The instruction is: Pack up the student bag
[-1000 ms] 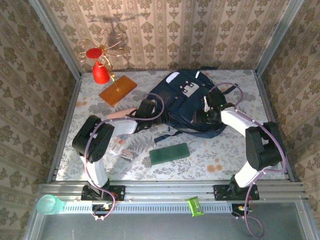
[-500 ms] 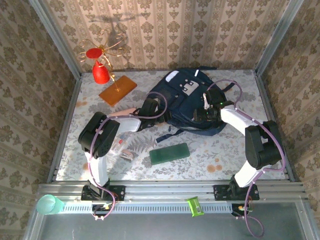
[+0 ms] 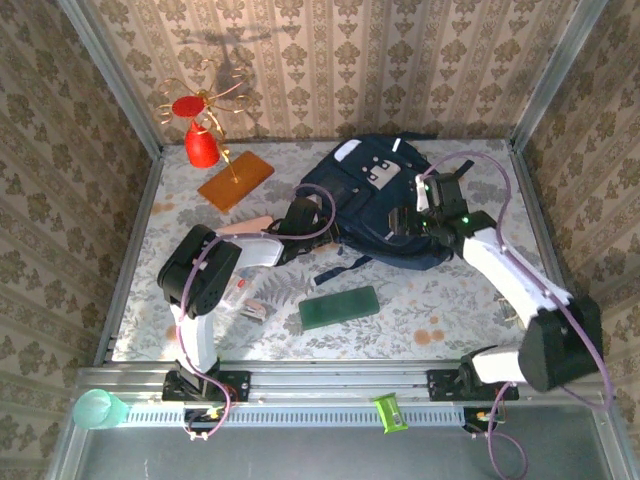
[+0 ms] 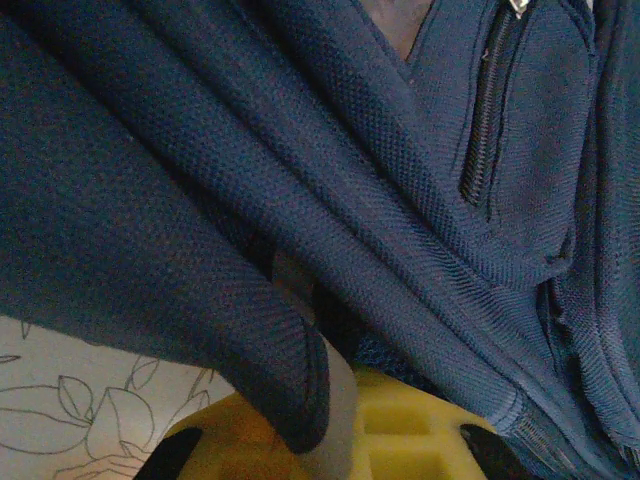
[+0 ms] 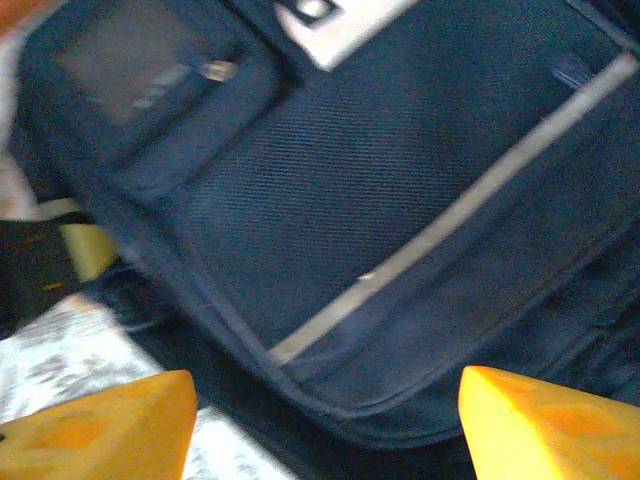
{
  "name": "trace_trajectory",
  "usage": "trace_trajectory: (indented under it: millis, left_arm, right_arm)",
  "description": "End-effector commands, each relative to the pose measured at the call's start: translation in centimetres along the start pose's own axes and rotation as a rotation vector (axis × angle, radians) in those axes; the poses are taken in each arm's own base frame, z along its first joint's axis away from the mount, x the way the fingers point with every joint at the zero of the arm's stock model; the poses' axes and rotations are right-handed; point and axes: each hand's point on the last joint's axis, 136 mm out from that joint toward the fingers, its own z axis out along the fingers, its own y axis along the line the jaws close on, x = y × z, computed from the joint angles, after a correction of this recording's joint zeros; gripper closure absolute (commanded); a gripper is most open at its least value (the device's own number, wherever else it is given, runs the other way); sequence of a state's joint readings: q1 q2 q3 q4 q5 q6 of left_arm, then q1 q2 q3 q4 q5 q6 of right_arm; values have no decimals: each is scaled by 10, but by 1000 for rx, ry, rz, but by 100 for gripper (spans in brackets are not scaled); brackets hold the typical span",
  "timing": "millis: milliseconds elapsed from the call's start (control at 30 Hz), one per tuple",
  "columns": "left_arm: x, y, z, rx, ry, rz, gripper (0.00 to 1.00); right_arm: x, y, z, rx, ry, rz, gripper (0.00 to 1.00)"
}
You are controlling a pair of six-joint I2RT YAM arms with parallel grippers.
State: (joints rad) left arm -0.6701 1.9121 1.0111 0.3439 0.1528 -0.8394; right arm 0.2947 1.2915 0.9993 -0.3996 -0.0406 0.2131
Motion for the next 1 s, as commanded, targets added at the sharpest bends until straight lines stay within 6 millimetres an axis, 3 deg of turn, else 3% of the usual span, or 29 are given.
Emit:
trace_trajectory:
  millis: [0, 200, 400, 667, 967]
  left_arm:
    - [-2, -23, -11, 66, -28, -12, 100]
    - [-3, -37, -13, 136, -23, -75, 100]
    - [-9, -47, -22, 157, -32, -69, 100]
    - [-17, -57, -35, 170, -39, -47, 100]
    - [-17, -64, -41, 184, -35, -36, 100]
  right_arm:
    - [26, 32, -10, -107, 24, -18, 31]
    - [60, 92, -13, -235, 0, -119, 38]
    - [86, 128, 15, -290, -42, -156, 44]
    - [100, 132, 68, -190, -106, -179, 55]
    - [94, 115, 104, -6, -209, -143, 51]
